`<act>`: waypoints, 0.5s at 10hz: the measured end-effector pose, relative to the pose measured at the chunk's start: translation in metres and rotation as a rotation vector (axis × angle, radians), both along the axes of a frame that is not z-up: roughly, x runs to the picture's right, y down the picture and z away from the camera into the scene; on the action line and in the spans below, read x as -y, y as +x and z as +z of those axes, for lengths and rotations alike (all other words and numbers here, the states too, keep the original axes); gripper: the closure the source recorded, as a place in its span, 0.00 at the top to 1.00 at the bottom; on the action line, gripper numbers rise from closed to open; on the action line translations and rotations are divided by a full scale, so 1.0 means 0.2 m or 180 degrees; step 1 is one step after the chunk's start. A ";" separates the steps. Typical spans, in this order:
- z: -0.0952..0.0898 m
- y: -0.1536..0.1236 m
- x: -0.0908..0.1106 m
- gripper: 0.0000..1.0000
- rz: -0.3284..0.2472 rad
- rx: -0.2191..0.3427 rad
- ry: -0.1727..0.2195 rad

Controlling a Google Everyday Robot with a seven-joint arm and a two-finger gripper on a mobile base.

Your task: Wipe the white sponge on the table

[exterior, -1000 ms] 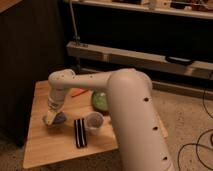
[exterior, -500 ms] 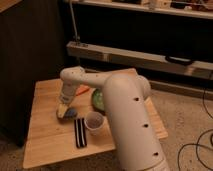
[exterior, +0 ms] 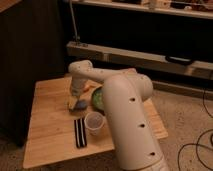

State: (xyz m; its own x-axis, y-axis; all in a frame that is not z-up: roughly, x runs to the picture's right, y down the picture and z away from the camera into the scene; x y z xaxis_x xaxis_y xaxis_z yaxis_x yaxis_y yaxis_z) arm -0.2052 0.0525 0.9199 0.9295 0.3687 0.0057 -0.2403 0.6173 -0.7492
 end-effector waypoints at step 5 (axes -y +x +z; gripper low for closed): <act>0.07 -0.45 0.23 0.20 -0.0023 0.0286 0.0217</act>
